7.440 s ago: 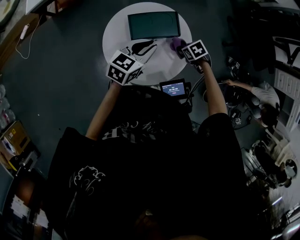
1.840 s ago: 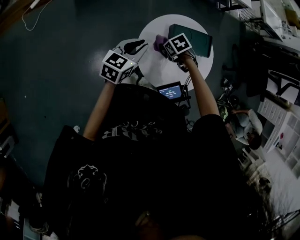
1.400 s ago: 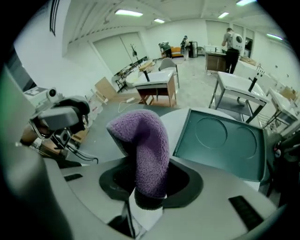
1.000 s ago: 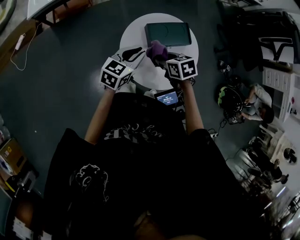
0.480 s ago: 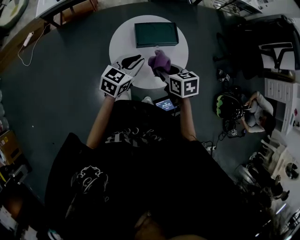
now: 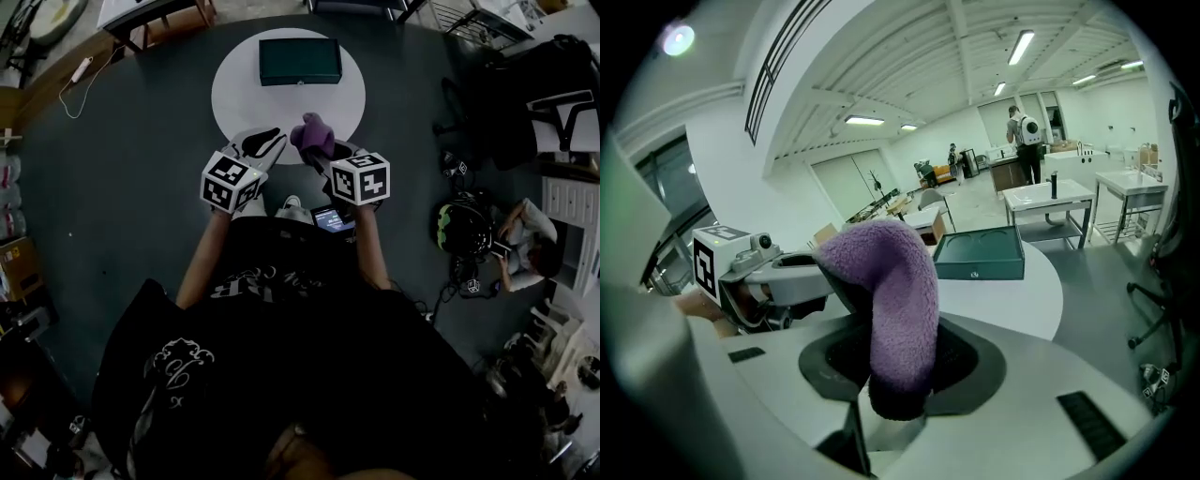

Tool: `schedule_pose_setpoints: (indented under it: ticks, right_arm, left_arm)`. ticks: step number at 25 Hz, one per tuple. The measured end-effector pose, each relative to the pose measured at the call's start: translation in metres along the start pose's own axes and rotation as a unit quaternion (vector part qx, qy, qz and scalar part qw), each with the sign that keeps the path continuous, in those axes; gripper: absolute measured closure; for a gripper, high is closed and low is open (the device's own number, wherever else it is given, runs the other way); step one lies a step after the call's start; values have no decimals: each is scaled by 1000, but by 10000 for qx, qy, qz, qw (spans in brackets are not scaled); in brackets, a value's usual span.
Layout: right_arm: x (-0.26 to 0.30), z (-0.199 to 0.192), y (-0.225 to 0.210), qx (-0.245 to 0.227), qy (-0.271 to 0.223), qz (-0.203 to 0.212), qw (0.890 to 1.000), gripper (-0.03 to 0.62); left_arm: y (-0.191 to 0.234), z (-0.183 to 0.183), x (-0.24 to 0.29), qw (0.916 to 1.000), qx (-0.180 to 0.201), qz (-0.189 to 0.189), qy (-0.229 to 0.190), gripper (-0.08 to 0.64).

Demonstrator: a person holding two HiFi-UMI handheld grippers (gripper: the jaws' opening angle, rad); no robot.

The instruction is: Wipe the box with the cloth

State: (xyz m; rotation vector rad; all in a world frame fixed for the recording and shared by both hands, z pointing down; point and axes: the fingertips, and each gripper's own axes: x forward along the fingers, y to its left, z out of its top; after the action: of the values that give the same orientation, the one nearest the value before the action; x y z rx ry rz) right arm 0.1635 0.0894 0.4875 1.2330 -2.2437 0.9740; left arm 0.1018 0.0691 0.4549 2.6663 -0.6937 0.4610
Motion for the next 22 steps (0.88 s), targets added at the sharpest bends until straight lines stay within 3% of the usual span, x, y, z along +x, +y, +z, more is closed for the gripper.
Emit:
schedule_pose_setpoints:
  ticks: [10,22]
  right_arm:
    - [-14,-10,19,-23,-143,73,9999,482]
    - [-6,-11,67,204,-290,0,9994,482]
  left_arm:
    - [-10,5,-20,9996,237,131,-54,500]
    - [-3,-2,-66,9985,535,-124,-4,500]
